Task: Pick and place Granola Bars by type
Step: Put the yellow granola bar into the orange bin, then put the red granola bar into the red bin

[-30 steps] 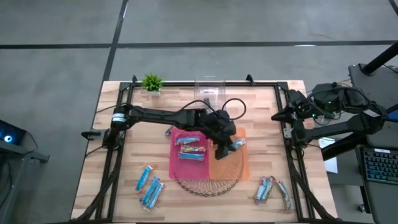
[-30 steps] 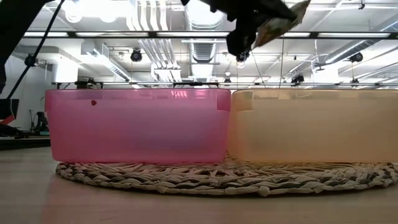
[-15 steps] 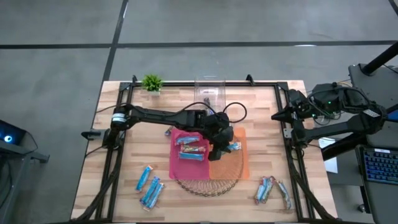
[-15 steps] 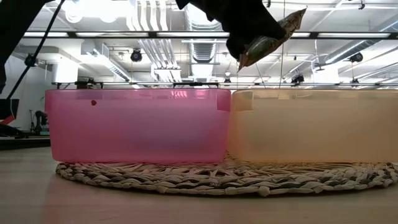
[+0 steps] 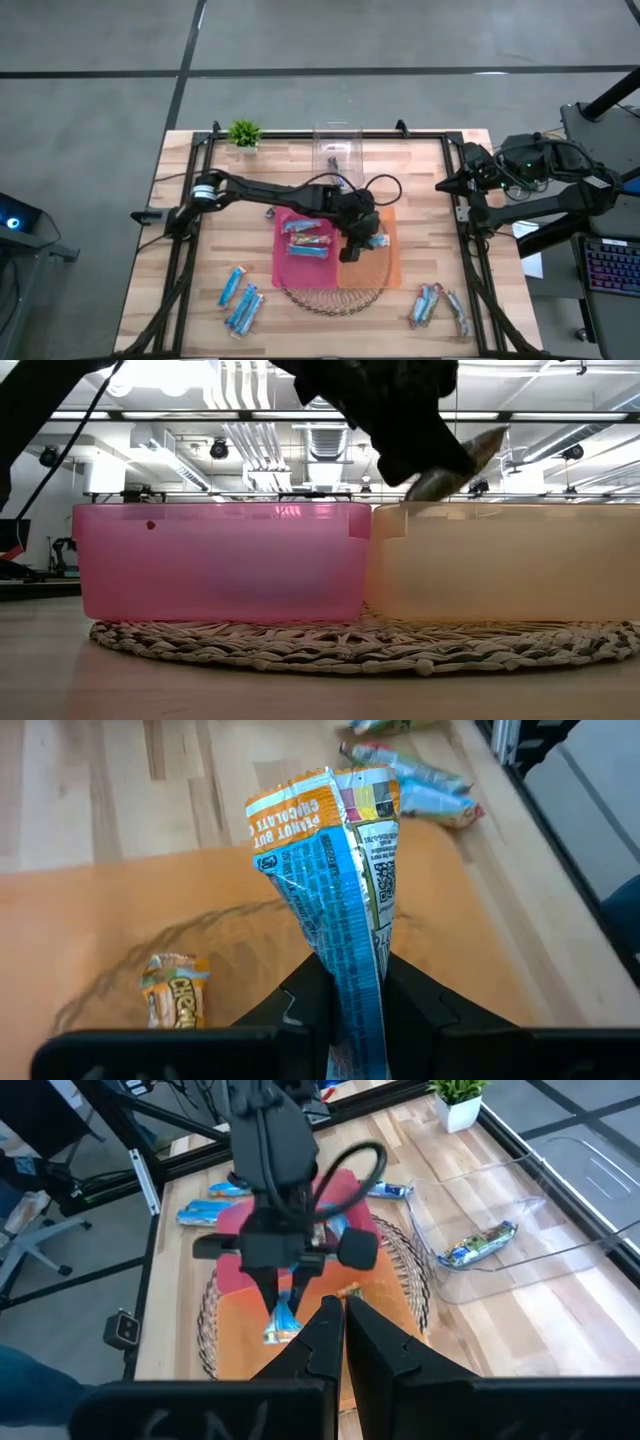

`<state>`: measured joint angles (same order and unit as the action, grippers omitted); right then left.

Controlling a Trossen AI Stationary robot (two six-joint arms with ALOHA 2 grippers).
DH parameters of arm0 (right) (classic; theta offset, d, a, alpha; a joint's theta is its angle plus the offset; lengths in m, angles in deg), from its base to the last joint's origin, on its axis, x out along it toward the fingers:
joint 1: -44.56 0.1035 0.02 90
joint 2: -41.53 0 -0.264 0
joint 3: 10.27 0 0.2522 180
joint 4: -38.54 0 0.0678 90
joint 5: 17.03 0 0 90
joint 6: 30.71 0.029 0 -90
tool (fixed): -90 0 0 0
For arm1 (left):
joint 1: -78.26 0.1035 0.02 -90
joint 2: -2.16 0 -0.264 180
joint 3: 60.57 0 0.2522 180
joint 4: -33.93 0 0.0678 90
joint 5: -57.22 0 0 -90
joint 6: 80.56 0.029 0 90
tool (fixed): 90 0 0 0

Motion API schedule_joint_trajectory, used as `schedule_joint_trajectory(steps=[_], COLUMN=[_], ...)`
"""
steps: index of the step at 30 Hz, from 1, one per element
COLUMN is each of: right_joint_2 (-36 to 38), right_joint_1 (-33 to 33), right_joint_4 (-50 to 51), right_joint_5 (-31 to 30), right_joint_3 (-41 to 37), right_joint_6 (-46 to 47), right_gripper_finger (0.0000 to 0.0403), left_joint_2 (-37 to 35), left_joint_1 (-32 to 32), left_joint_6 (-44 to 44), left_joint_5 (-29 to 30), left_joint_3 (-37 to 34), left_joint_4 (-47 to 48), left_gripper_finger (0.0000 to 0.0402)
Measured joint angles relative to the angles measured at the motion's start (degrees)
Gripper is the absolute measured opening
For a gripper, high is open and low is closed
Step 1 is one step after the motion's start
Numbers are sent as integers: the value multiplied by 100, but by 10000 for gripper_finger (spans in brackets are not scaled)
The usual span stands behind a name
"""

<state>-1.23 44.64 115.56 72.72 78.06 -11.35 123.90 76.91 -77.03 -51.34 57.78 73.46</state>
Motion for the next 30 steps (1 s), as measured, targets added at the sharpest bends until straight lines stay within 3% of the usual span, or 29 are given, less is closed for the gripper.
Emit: schedule_joint_trajectory(steps=[14,25,30], right_joint_2=[-59,-57,-57], right_joint_1=[0,-1,-1], right_joint_4=[-1,-2,-4], right_joint_5=[-2,-30,-149], right_joint_3=[0,0,0], right_joint_6=[-2,-3,-27], right_gripper_finger=[8,8,8], left_joint_2=[218,218,218], left_joint_1=[-2,-24,-26], left_joint_6=[-66,-111,-104], left_joint_5=[0,68,70], left_joint_3=[0,0,0], left_joint_4=[-76,108,199], left_gripper_finger=[58,154,170])
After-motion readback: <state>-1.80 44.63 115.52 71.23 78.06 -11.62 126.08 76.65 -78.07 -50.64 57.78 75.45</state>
